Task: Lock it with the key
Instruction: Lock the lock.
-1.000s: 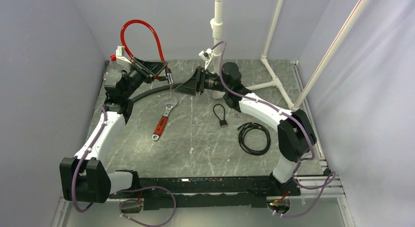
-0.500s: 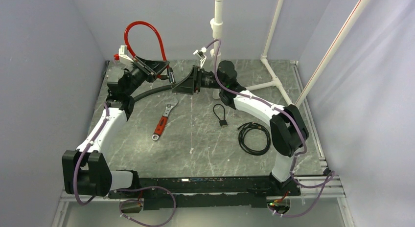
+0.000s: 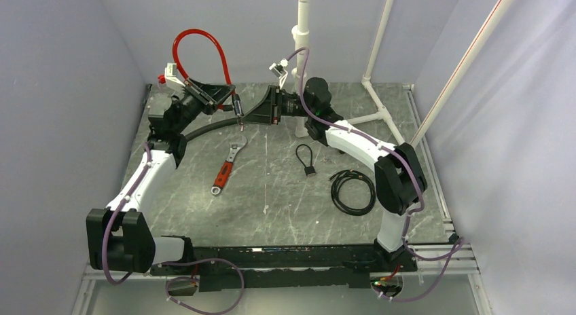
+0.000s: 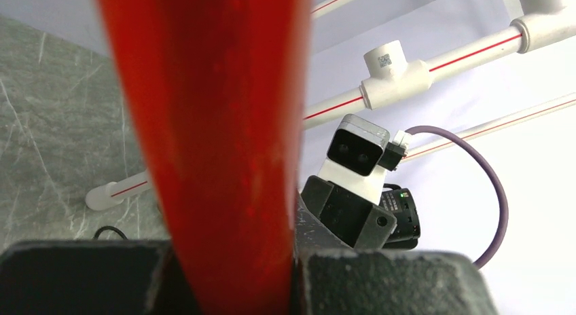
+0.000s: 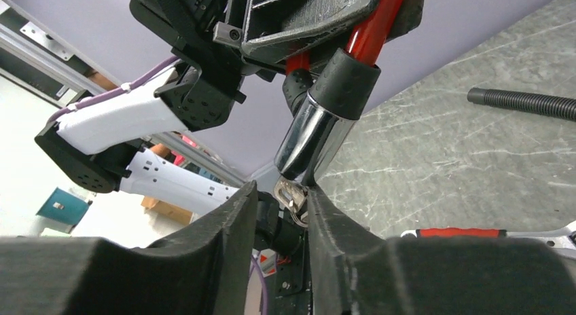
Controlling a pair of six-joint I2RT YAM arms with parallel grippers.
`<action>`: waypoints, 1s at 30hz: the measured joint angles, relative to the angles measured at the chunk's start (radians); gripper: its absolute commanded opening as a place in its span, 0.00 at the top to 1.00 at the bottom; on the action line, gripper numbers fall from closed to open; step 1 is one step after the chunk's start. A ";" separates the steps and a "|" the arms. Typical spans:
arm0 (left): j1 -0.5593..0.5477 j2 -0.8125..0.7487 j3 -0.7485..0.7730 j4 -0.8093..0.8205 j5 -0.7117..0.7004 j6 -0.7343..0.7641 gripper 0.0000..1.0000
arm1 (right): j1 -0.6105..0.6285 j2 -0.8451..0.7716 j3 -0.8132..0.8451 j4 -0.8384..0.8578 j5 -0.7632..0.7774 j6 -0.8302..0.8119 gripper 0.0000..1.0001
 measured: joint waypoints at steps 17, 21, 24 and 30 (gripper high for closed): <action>0.002 0.000 -0.028 0.029 0.010 0.078 1.00 | -0.005 0.010 0.031 -0.143 -0.020 -0.068 0.40; 0.001 0.000 -0.028 0.047 0.031 0.056 1.00 | -0.002 0.051 0.041 -0.163 -0.020 -0.086 0.41; 0.001 0.000 -0.028 0.048 0.037 0.053 1.00 | 0.003 0.084 0.046 -0.148 -0.027 -0.071 0.44; 0.003 0.000 -0.028 0.048 0.034 0.058 1.00 | 0.006 0.095 0.048 -0.087 -0.049 -0.042 0.69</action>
